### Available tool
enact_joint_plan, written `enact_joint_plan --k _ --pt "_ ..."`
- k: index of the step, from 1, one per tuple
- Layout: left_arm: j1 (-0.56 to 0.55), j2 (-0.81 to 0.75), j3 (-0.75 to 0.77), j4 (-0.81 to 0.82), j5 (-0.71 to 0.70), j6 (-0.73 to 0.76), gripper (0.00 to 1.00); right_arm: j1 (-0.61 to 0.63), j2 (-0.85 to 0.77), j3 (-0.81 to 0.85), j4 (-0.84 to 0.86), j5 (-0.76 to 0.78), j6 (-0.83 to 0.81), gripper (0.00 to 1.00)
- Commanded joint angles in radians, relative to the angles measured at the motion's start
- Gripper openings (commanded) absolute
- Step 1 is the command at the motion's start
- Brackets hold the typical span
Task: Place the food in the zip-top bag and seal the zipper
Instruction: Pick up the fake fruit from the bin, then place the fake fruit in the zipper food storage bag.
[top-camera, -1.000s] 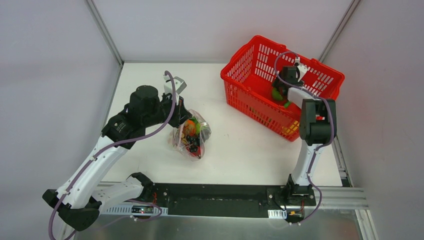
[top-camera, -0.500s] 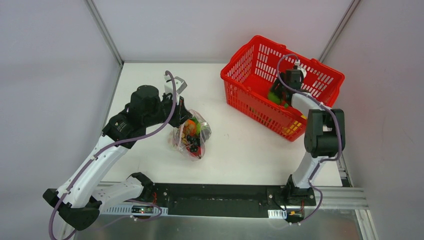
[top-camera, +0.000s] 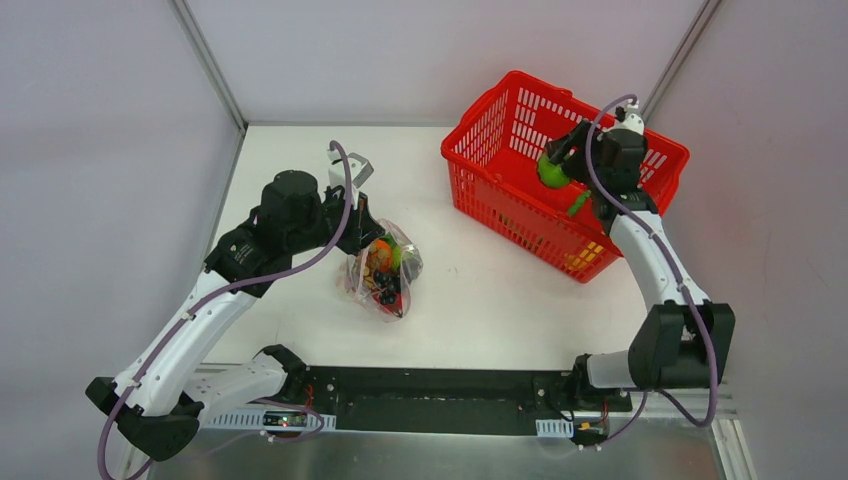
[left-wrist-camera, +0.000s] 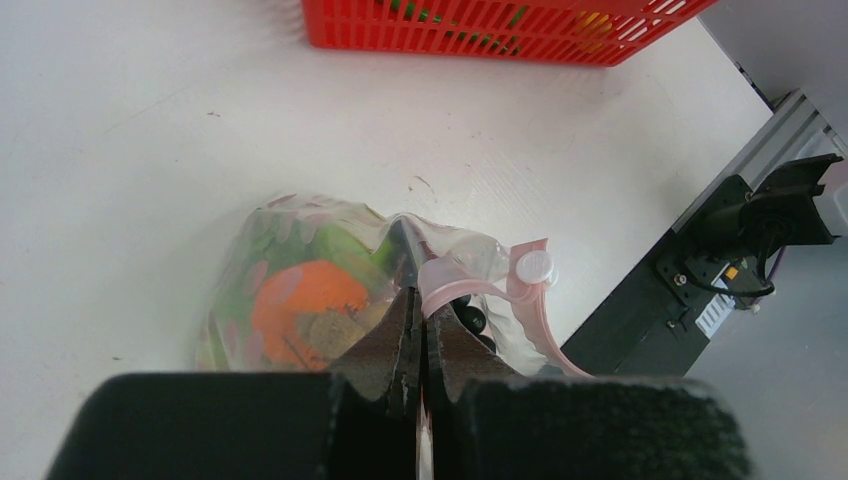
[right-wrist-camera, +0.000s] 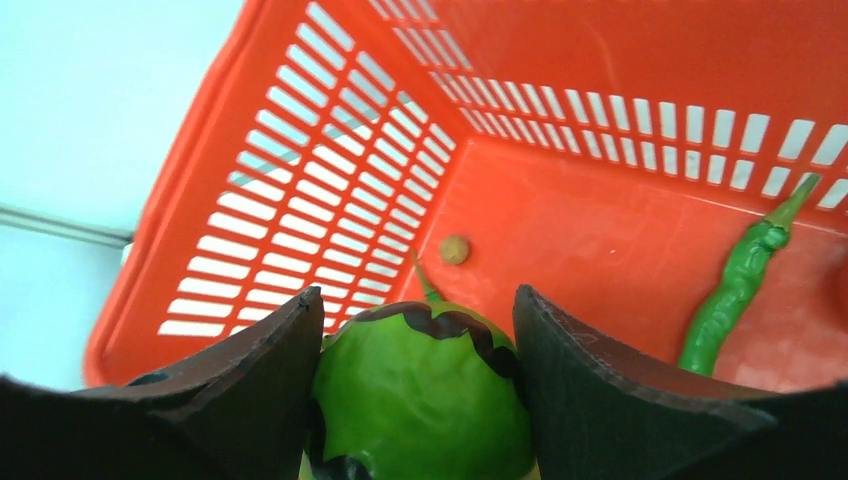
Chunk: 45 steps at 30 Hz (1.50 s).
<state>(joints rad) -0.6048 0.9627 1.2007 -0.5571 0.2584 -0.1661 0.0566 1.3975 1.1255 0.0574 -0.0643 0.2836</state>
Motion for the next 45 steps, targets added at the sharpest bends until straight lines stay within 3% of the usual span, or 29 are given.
enact_joint_plan --k 1,11,14,18,24,28,38,43,45 --pt "0.001 -0.001 -0.003 0.071 0.015 -0.016 0.0 0.008 -0.135 -0.024 0.057 -0.106 0.026 0.25" --pt "0.002 0.004 -0.001 0.085 -0.01 -0.043 0.0 0.082 -0.309 -0.026 0.125 -0.462 0.098 0.26" --pt "0.002 0.012 0.0 0.088 -0.036 -0.071 0.0 0.177 -0.323 -0.025 0.15 -0.554 0.096 0.27" --pt "0.003 0.027 0.01 0.079 -0.099 -0.11 0.0 0.407 -0.326 -0.016 0.152 -0.582 0.001 0.26" --pt "0.02 0.063 0.056 0.066 -0.159 -0.164 0.0 0.717 -0.26 0.02 0.12 -0.491 -0.171 0.26" --pt "0.04 0.083 0.093 0.049 -0.154 -0.187 0.0 0.859 -0.203 0.012 0.172 -0.341 -0.247 0.26" --pt "0.066 0.079 0.078 0.063 -0.095 -0.226 0.0 0.979 -0.061 -0.092 0.467 0.031 -0.338 0.25" --pt "0.072 0.062 0.063 0.064 -0.106 -0.226 0.0 1.015 -0.013 -0.114 0.478 0.189 -0.442 0.44" --pt "0.075 0.05 0.051 0.071 -0.112 -0.224 0.0 1.015 -0.023 -0.126 0.49 0.21 -0.445 0.55"
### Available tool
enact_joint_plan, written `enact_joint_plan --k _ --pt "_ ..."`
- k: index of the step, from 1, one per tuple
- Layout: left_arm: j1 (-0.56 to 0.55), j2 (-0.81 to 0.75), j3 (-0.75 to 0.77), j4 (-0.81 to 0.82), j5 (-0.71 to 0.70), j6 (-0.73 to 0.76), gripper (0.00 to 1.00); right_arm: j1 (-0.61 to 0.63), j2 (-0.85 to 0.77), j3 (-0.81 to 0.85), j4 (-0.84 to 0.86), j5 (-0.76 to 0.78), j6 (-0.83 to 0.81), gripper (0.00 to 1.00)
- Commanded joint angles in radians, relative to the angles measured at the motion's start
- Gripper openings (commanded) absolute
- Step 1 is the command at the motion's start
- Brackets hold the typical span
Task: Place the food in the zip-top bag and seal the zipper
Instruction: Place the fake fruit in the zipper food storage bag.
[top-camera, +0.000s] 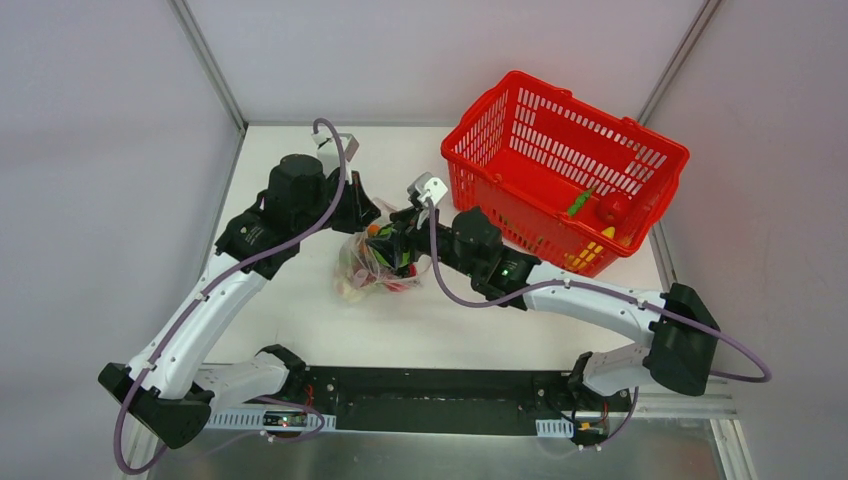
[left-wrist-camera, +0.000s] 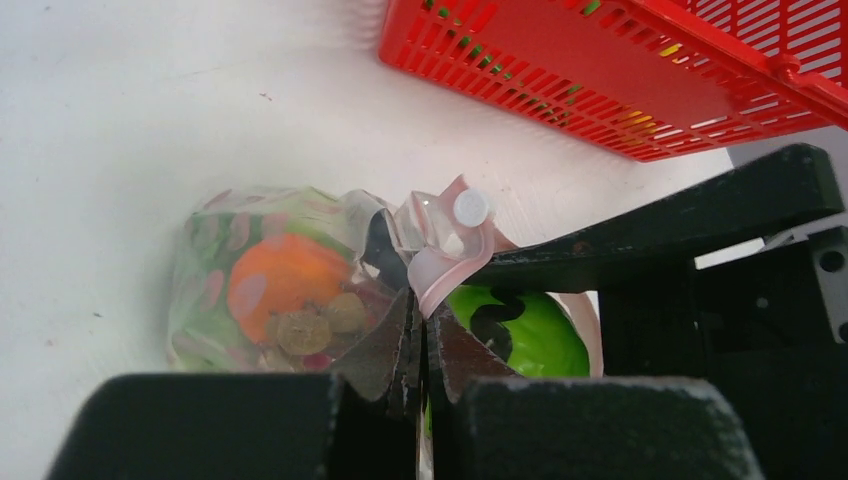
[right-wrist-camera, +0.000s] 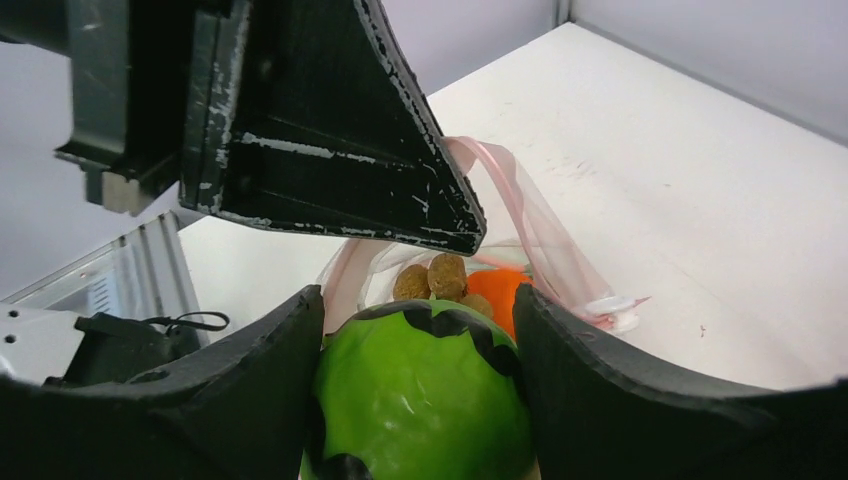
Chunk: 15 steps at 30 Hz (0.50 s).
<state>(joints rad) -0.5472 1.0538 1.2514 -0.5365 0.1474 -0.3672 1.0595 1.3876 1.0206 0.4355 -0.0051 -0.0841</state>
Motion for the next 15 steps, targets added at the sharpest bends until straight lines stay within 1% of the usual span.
enact_joint_plan --k 1,3,4,6,8,10,12,15 --pt "0.019 -0.045 -0.005 0.056 -0.003 -0.021 0.0 0.012 -0.02 -0.02 0.11 0.15 -0.076 0.61" --pt "0.022 -0.051 -0.011 0.065 -0.003 -0.02 0.0 0.011 -0.038 -0.001 0.074 0.134 -0.069 0.73" --pt "0.023 -0.051 -0.012 0.067 -0.001 -0.018 0.0 0.011 -0.046 0.015 0.044 0.12 -0.059 0.77" --pt "0.024 -0.051 -0.012 0.068 0.0 -0.015 0.0 0.012 -0.055 0.06 -0.025 0.082 -0.047 0.8" --pt "0.025 -0.048 -0.012 0.07 0.006 -0.015 0.0 0.012 -0.062 0.093 -0.08 0.08 -0.034 0.85" --pt "0.026 -0.048 -0.013 0.076 0.022 -0.016 0.0 0.01 -0.061 0.106 -0.103 0.111 -0.045 0.86" --pt "0.026 -0.05 -0.016 0.08 0.028 -0.018 0.0 0.01 -0.076 0.129 -0.154 0.135 -0.017 0.86" --pt "0.027 -0.055 -0.021 0.073 0.018 -0.015 0.0 0.01 -0.137 0.11 -0.149 0.124 0.0 0.85"
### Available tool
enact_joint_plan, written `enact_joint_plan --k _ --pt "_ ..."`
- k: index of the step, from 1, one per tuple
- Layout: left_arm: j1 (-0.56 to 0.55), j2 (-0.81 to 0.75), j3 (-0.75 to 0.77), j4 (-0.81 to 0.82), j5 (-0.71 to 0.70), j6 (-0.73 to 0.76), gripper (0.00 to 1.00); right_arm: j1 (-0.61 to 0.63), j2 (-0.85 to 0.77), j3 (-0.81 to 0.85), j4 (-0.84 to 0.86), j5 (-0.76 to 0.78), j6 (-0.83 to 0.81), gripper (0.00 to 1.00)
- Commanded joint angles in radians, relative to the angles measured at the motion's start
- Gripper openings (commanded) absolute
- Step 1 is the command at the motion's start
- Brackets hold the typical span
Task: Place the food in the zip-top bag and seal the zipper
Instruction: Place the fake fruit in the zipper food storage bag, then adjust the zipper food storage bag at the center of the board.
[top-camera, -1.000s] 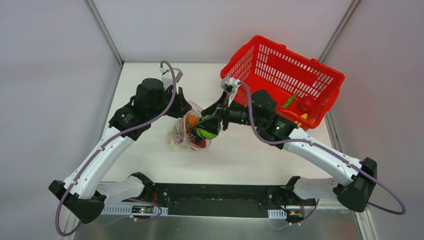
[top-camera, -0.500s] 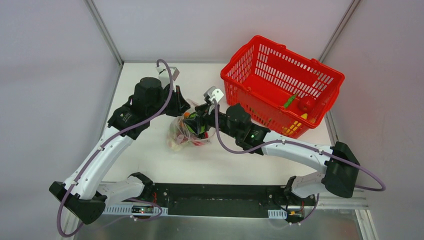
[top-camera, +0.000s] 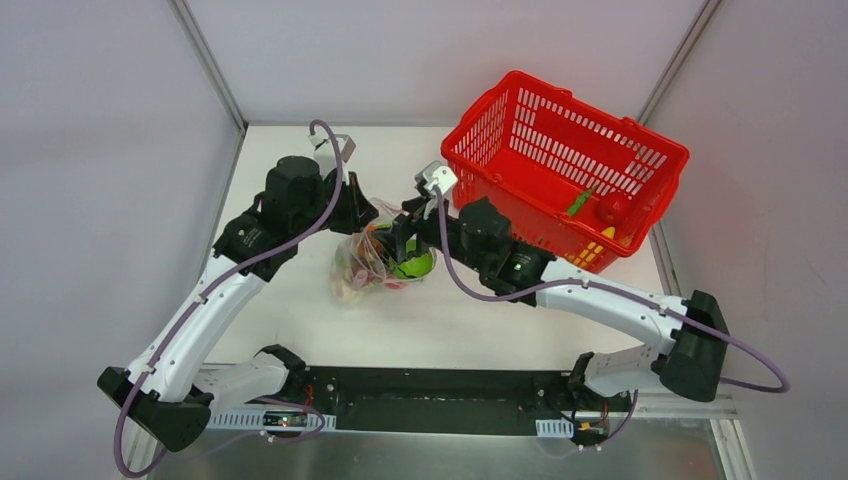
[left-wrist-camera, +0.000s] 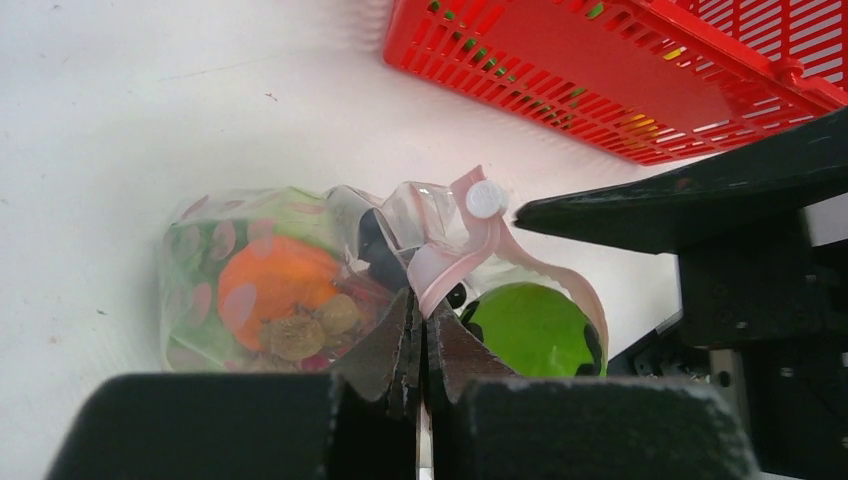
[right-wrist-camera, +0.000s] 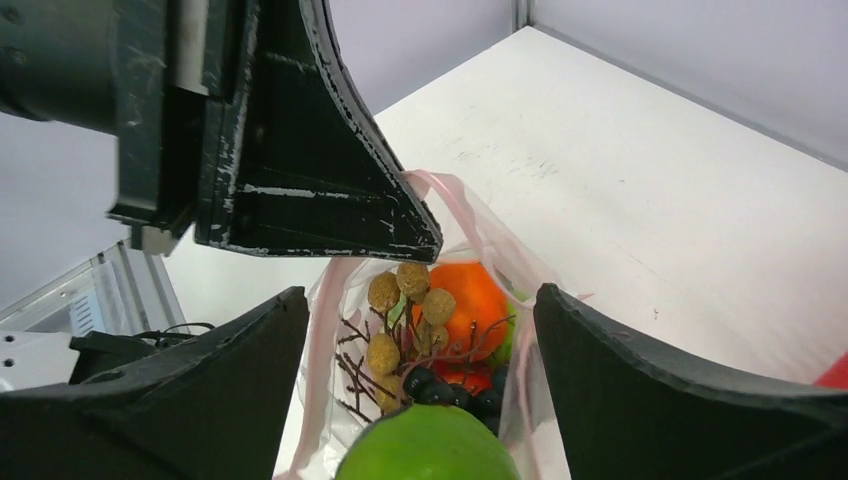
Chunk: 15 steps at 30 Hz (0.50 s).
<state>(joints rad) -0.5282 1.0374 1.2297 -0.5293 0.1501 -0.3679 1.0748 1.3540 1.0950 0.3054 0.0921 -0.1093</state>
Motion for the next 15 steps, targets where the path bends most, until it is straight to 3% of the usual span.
enact_joint_plan --k 1,6,10,15 --pt "0.008 -0.038 0.001 0.067 0.012 -0.014 0.0 -0.006 -0.121 0.042 -0.043 0.044 0.036 0.84" --pt "0.011 -0.046 0.001 0.066 0.007 -0.011 0.0 -0.066 -0.207 0.019 -0.177 0.159 0.119 0.66" --pt "0.013 -0.047 0.003 0.068 0.014 -0.014 0.0 -0.168 -0.216 0.01 -0.369 0.011 0.313 0.55" --pt "0.013 -0.051 -0.011 0.081 0.013 -0.027 0.0 -0.167 -0.246 -0.052 -0.389 -0.211 0.445 0.53"
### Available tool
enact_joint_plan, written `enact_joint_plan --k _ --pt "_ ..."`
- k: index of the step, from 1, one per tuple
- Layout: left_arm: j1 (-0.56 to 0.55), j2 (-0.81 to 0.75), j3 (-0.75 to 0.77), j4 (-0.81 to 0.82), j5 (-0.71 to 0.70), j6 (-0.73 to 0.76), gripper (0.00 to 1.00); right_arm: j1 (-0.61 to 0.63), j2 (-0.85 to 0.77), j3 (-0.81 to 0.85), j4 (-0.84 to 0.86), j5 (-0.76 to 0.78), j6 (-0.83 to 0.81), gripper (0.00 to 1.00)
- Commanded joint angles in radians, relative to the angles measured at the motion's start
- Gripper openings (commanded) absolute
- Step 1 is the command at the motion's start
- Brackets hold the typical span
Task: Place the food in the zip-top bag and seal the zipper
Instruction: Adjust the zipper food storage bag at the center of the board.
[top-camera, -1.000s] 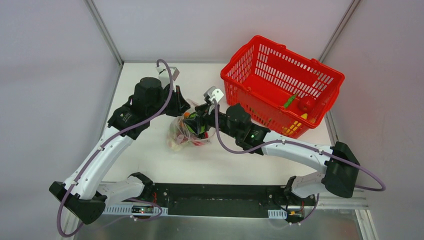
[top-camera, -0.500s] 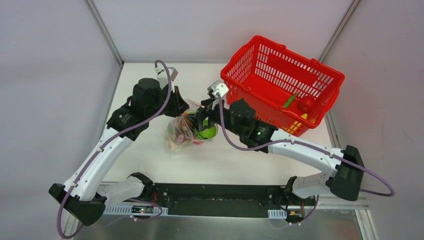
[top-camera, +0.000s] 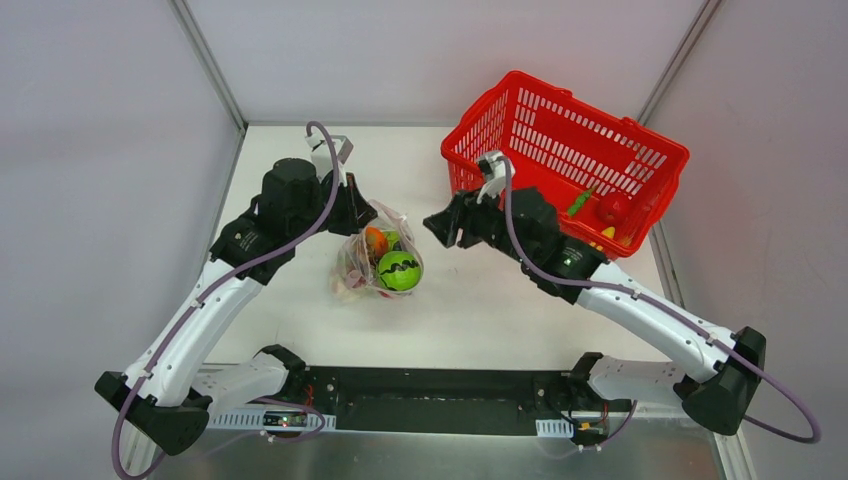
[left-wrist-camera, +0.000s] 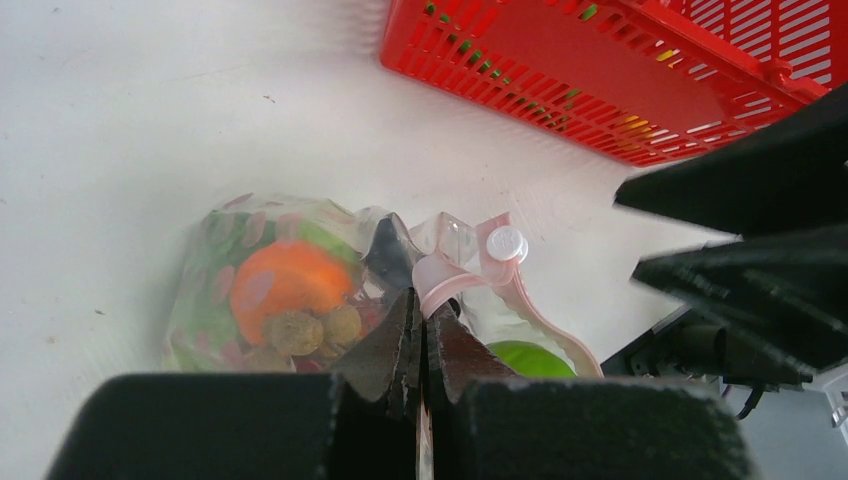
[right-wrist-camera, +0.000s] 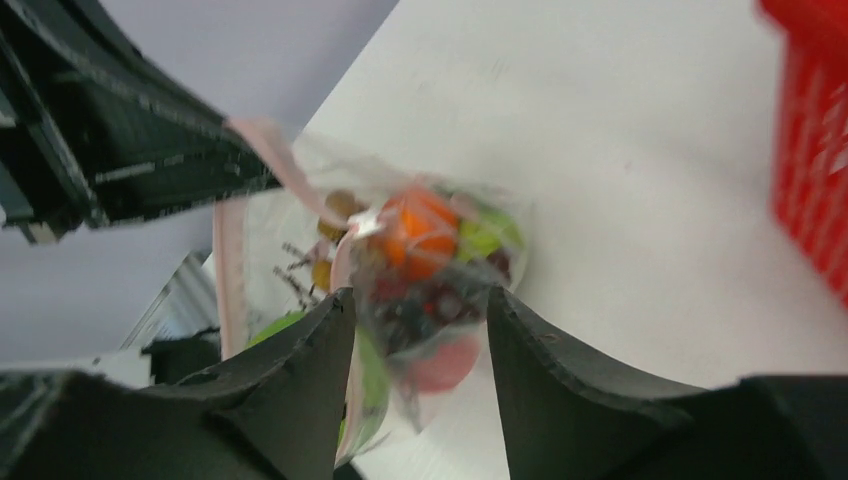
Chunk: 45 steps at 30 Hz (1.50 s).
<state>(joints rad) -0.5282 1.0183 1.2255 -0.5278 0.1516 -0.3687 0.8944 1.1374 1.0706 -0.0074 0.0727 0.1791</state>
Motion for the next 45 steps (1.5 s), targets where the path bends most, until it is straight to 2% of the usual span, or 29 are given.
enact_joint_plan --k 1,7,19,20,22,24,27,28,34,38,42,45 --pt "0.013 -0.032 -0.007 0.081 0.012 -0.028 0.0 0.016 -0.028 -0.031 -0.076 -0.218 0.17 0.53" --pt "0.013 -0.039 -0.013 0.081 0.004 -0.029 0.0 0.037 -0.02 -0.034 -0.128 -0.203 0.153 0.52" --pt "0.013 -0.032 -0.027 0.097 0.016 -0.033 0.0 0.083 0.051 0.005 -0.23 -0.124 0.12 0.43" --pt "0.012 -0.03 -0.028 0.099 0.018 -0.035 0.0 0.085 0.053 0.005 -0.228 -0.119 0.12 0.41" --pt "0.012 -0.028 -0.027 0.104 0.025 -0.036 0.0 0.09 0.057 0.011 -0.235 -0.099 0.118 0.29" --pt "0.013 -0.026 -0.026 0.102 0.027 -0.036 0.0 0.09 0.059 0.018 -0.249 -0.082 0.113 0.22" --pt "0.013 -0.028 -0.024 0.099 0.028 -0.027 0.0 0.09 0.051 0.032 -0.257 -0.041 0.111 0.03" --pt "0.013 -0.027 -0.02 0.093 0.032 -0.014 0.0 0.09 0.042 0.031 -0.25 -0.039 0.111 0.0" --pt "0.013 0.018 0.133 -0.126 0.072 0.158 0.0 0.081 -0.077 0.01 -0.116 -0.011 0.116 0.0" --pt "0.013 0.064 0.287 -0.306 0.294 0.278 0.0 0.043 -0.119 0.024 -0.017 -0.038 0.16 0.0" --pt "0.013 0.088 0.387 -0.423 0.279 0.306 0.02 0.026 -0.09 0.081 0.002 -0.108 0.19 0.0" --pt "0.013 0.113 0.399 -0.455 0.261 0.326 0.05 0.023 -0.069 0.084 0.032 -0.017 0.19 0.0"
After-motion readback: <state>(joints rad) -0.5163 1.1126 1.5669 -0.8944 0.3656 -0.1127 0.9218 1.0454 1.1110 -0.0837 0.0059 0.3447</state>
